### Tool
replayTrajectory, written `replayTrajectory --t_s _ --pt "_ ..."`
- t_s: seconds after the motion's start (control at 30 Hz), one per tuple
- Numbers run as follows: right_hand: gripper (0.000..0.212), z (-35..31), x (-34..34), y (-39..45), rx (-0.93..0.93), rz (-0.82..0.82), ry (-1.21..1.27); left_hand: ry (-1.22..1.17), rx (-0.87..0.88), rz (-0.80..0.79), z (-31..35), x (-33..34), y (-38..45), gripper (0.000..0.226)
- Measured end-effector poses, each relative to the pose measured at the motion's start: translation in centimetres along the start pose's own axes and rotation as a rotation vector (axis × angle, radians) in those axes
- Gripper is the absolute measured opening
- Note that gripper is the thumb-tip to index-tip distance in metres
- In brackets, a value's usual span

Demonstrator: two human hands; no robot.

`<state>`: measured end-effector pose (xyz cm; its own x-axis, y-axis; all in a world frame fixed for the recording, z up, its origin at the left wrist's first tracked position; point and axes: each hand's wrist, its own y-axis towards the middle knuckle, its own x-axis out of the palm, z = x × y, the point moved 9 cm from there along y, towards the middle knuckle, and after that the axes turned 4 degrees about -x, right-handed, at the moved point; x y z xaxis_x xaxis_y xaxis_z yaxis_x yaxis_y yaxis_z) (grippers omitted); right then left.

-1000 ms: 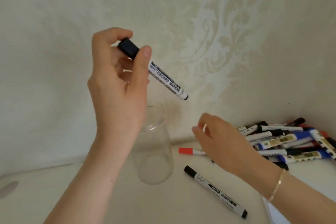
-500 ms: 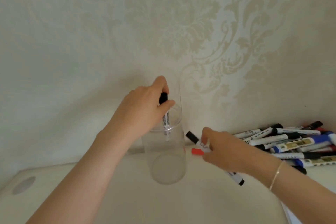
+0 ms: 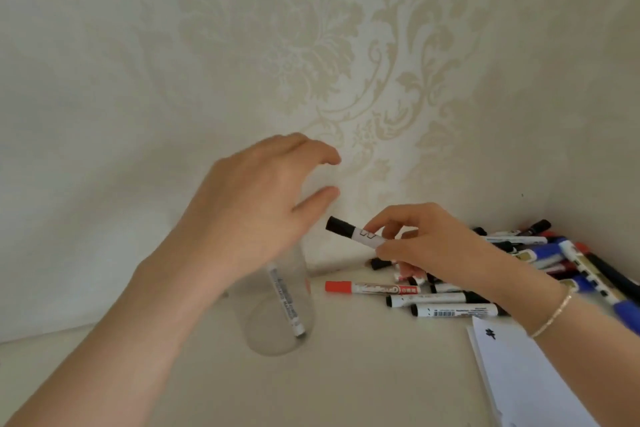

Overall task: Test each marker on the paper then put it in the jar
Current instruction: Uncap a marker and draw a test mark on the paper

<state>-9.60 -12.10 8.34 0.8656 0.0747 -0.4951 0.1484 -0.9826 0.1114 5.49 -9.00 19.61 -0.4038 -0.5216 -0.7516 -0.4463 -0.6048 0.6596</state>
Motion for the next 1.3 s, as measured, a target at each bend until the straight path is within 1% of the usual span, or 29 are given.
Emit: replayTrajectory --t_s 0.03,0.07,0.1,0.17,0.23,0.27,0.33,0.37,0.4,0.43,0.5,0.6,0.7,0.8,0.9,0.97,1.13,1.2,1.27,1.3 --pt "0.023 -0.4 -0.7 -0.7 -0.016 -0.027 0.023 0.068 0.104 -0.109 2.4 1.7 -0.5 0.044" --pt "0.022 -0.8 -1.3 -1.3 -0.029 -0.052 0.03 0.132 0.164 -0.26 4.0 4.4 -1.2 0.049" --pt "0.02 -0.8 -2.1 -1.8 -0.038 -0.063 0.021 0.181 0.186 -0.372 4.9 7.0 -1.7 0.045" --pt "0.015 -0.3 -4.1 -2.6 -0.038 -0.027 -0.024 0.185 0.141 -0.489 5.2 10.5 -2.0 0.03" --pt "0.015 1.0 -6.3 -3.3 -0.013 0.045 -0.001 0.046 0.07 -0.559 5.3 12.4 -1.9 0.03" --pt "0.018 2.0 -7.4 -3.7 0.015 0.092 0.106 -0.063 0.033 -0.587 5.6 13.1 -1.9 0.032" --pt "0.02 4.0 -8.2 -4.3 0.075 0.164 0.531 -0.262 -0.033 -0.6 6.4 13.9 -1.9 0.035" --pt "0.018 4.7 -7.7 -4.5 0.097 0.17 0.726 -0.319 -0.048 -0.596 7.1 14.2 -1.8 0.036" --pt "0.018 5.1 -6.8 -4.6 0.111 0.158 0.823 -0.36 -0.041 -0.596 8.0 14.4 -1.7 0.035" --pt "0.023 5.4 -5.8 -4.7 0.118 0.126 0.797 -0.4 -0.026 -0.608 9.0 14.7 -1.6 0.033" --pt "0.033 5.5 -4.2 -4.7 0.108 0.078 0.634 -0.523 -0.011 -0.642 10.7 15.4 -1.7 0.028" --pt "0.033 5.4 -4.6 -5.0 0.092 0.083 0.576 -0.767 -0.066 -0.705 12.0 15.8 -1.8 0.025" --pt "0.028 5.2 -5.1 -5.5 0.067 0.041 0.631 -0.948 -0.124 -0.783 12.6 16.1 -2.1 0.027" --pt "0.026 5.2 -4.7 -5.8 0.041 -0.013 0.668 -1.094 -0.118 -0.821 13.4 16.2 -2.1 0.035" --pt "0.027 5.7 -4.6 -6.2 0.029 -0.041 0.685 -1.232 -0.111 -0.872 14.2 16.2 -2.4 0.021" --pt "0.025 6.1 -4.5 -6.5 0.022 -0.06 0.706 -1.282 -0.117 -0.907 14.7 16.4 -2.7 0.015" --pt "0.02 7.1 -4.2 -7.0 0.004 -0.082 0.788 -1.314 -0.08 -0.994 15.5 16.8 -3.2 0.019" --pt "0.019 7.2 -3.9 -7.1 -0.002 -0.092 0.777 -1.395 -0.094 -1.047 15.9 17.1 -3.4 0.018" --pt "0.021 7.0 -4.6 -7.2 -0.021 -0.061 0.81 -1.501 -0.117 -1.097 15.9 17.6 -3.7 0.02" --pt "0.024 7.0 -5.9 -7.2 -0.043 0.011 0.886 -1.58 -0.132 -1.109 15.6 17.7 -3.8 0.023"
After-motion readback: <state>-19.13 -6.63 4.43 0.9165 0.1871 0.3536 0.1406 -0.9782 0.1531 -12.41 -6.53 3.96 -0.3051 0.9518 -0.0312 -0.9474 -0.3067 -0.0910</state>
